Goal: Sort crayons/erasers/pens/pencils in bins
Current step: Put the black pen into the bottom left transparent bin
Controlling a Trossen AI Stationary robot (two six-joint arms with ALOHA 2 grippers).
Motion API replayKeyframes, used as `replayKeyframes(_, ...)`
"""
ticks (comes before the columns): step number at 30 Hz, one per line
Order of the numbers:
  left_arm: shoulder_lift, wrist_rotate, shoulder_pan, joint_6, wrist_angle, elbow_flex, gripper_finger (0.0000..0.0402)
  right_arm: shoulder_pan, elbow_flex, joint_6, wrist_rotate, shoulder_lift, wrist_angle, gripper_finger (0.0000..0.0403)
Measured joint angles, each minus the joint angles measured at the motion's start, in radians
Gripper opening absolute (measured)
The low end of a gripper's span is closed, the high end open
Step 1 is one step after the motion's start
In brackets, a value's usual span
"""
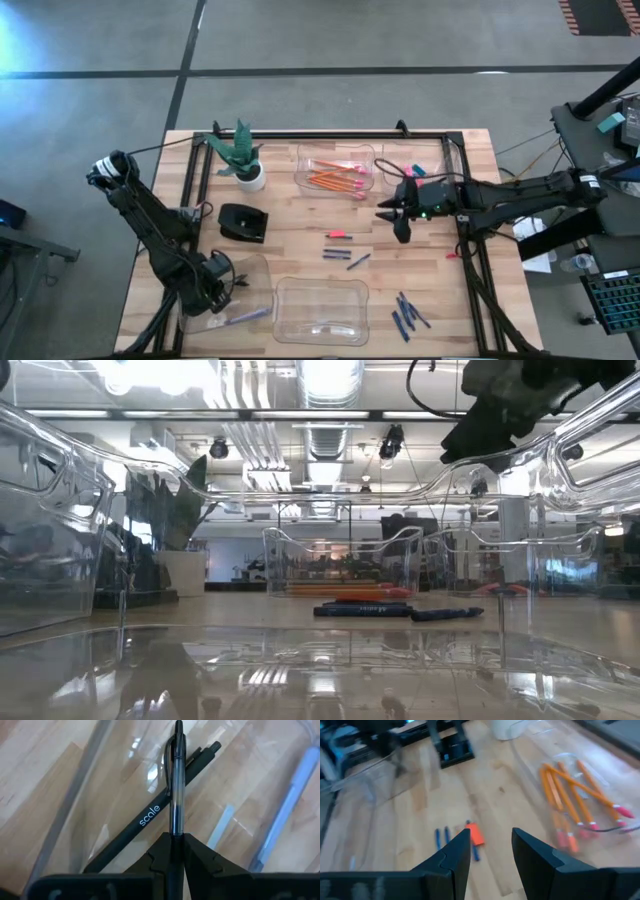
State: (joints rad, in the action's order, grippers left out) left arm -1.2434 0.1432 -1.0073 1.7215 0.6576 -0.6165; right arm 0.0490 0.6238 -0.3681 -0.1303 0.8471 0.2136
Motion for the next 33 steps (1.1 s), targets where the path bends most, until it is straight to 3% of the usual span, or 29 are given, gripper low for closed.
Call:
replayKeyframes(8,-0.002,-0.010,0.000,0.055,-0.024,-0.017,0.0024,0.085,-0.085,-0.033,0.000,0.000,-0.115,0.0134)
replayKeyframes(21,-0.002,-0.009,0.000,0.053,-0.145,-0.043,0.0024,0.087,-0.106,-0.041,-0.001,0.000,-0.147,0.0134)
replayKeyframes(33,0.000,-0.108,-0.004,-0.009,-0.190,-0.042,0.0019,0.087,-0.106,-0.044,-0.002,0.000,-0.145,0.0134)
